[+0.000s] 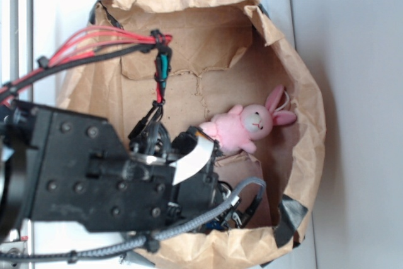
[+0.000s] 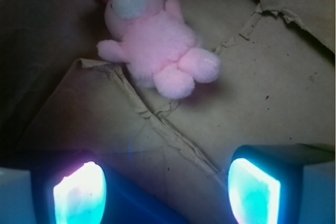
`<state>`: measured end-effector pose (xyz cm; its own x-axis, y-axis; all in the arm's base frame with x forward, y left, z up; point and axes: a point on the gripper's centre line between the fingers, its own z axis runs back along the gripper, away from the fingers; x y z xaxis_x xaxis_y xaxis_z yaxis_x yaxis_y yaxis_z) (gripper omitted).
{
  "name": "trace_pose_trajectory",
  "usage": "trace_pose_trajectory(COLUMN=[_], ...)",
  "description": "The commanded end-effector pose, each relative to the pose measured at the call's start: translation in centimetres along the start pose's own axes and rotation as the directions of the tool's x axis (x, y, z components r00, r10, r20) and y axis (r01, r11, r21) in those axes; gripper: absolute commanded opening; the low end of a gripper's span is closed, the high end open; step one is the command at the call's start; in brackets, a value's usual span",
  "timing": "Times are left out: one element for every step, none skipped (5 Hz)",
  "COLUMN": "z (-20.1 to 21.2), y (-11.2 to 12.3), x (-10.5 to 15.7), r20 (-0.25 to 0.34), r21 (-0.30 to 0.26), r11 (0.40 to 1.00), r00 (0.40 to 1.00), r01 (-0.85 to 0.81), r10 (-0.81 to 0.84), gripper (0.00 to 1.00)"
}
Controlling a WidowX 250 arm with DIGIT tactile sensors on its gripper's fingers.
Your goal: Grab the pink bunny.
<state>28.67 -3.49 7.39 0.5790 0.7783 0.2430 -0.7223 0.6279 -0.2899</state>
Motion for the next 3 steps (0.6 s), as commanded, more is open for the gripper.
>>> trace_pose_trajectory(z=[1.2,0.2,-0.5], y=[-0.8,-0.2,-0.6], x=[1.0,6.5,10.2], r20=[0.023,-0.009,0.042], r21=[-0.033,0.012,0.060], r11=[0.999,0.983,0.951], r00=[1.000,0.983,0.951], r01=[-0.007,0.181,0.303], r10=[0.007,-0.181,-0.306], gripper=[1.00,1.00,1.00])
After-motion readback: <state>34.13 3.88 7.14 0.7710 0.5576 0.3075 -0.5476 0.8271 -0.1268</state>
